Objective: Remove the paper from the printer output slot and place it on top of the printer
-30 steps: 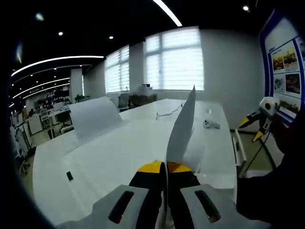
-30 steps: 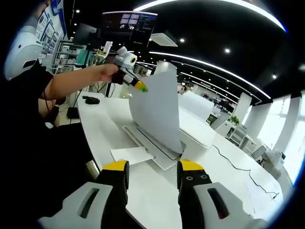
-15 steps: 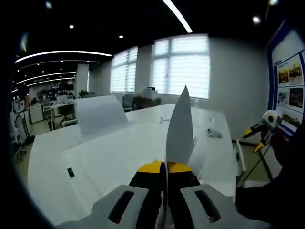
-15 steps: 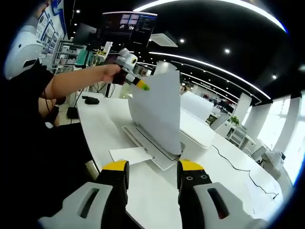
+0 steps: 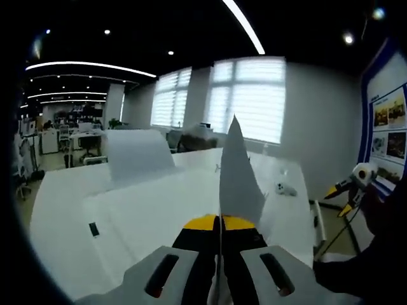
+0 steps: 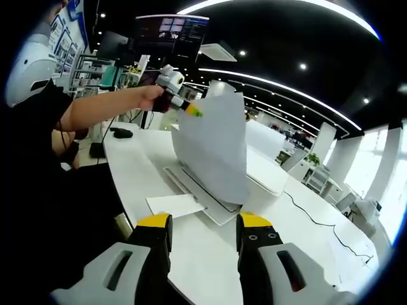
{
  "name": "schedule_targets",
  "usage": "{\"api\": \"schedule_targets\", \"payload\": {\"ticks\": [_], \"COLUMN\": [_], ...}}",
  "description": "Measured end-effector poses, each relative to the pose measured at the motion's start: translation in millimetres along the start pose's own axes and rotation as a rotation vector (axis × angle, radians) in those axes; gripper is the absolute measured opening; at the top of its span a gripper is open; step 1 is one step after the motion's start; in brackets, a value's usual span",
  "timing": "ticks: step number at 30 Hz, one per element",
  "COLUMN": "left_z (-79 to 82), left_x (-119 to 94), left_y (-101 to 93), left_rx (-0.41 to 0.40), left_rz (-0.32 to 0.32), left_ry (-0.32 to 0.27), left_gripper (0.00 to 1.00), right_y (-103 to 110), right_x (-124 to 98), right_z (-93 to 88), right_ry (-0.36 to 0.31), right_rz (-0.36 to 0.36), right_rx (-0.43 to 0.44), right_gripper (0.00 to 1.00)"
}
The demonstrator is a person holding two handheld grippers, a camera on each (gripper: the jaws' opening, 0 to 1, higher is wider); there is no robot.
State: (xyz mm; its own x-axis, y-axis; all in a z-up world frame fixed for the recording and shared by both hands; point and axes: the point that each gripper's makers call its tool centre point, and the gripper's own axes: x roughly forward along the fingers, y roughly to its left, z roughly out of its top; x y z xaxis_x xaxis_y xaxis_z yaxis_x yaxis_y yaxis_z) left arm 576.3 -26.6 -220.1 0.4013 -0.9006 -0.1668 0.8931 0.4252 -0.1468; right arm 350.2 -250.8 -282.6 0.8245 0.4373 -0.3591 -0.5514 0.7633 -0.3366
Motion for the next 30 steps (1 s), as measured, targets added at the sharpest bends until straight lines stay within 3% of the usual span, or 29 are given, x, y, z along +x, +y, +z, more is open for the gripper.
{"api": "schedule_targets", "payload": {"ticks": [30], "left_z": [11.5], "left_x": [-6.3], "left_y": [13.2], "left_rx": [-0.111], "left_rz": [0.022], "left_ry": [-0.122], "left_gripper": [0.06], "right_y": [2.6], "right_x": [0.2], "right_z": [-3.1], "right_ry": [0.006], "right_rz": [0.002], "right_rx": [0.008], "right_gripper": [0.36]}}
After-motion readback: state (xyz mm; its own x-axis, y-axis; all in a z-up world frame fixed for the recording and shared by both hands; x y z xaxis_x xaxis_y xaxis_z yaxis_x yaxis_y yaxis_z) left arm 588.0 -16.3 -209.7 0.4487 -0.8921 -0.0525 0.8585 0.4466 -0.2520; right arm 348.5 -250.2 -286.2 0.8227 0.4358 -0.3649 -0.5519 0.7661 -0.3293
